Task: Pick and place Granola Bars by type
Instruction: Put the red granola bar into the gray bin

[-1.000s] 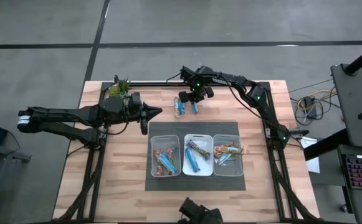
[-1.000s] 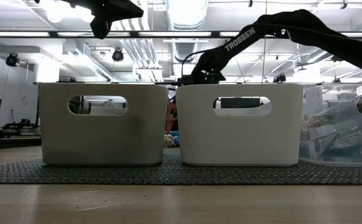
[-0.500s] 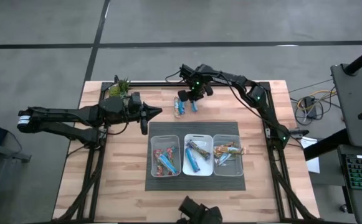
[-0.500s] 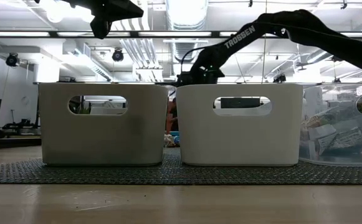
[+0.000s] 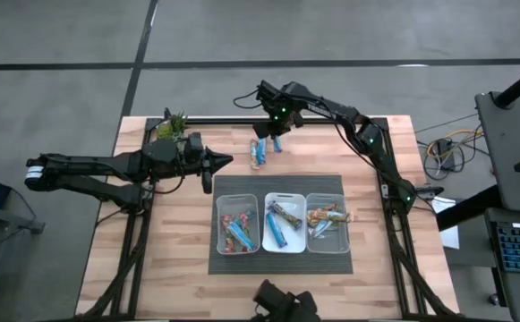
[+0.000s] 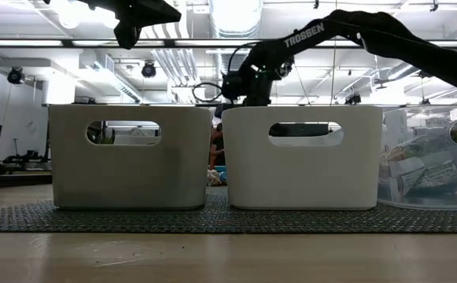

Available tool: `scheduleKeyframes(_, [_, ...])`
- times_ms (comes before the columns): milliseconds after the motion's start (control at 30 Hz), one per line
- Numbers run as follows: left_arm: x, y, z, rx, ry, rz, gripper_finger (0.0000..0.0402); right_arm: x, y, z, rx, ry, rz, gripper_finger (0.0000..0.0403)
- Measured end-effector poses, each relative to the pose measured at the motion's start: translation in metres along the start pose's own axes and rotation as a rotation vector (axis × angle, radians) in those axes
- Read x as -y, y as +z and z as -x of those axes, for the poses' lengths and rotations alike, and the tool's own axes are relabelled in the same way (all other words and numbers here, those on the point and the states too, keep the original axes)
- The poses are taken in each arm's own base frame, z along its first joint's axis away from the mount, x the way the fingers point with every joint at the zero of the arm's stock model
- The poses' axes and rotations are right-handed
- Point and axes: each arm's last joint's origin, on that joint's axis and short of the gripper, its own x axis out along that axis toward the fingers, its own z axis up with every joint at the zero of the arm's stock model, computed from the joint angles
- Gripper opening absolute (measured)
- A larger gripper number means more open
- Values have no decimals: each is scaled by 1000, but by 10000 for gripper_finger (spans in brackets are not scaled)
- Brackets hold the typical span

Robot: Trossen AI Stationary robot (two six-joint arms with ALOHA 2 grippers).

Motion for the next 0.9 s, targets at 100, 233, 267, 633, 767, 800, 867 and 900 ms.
scheduleKeyframes(100, [0, 0, 0, 0, 0, 0, 0, -4, 1, 13, 17, 10, 22, 55])
scheduleKeyframes(233, [0, 0, 0, 0, 0, 0, 0, -12, -1, 31, 45, 23, 74, 55])
scheduleKeyframes(267, [0, 0, 0, 0, 0, -3, 0, -14, -2, 35, 55, 30, 79, 55])
scheduleKeyframes(633, [3, 0, 6, -44, -150, -77, 0, -34, -27, 81, 134, 76, 213, 55])
scheduleKeyframes(767, [2, 3, 16, -40, -159, -72, 0, -40, -36, 95, 160, 95, 263, 55])
scheduleKeyframes(800, [2, 5, 20, -29, -162, -69, 0, -42, -39, 98, 165, 99, 275, 55])
scheduleKeyframes(867, [1, 7, 27, -21, -165, -63, 0, -46, -46, 107, 180, 110, 294, 55])
scheduleKeyframes(900, [1, 9, 30, -9, -168, -61, 0, -49, -50, 112, 188, 118, 305, 55])
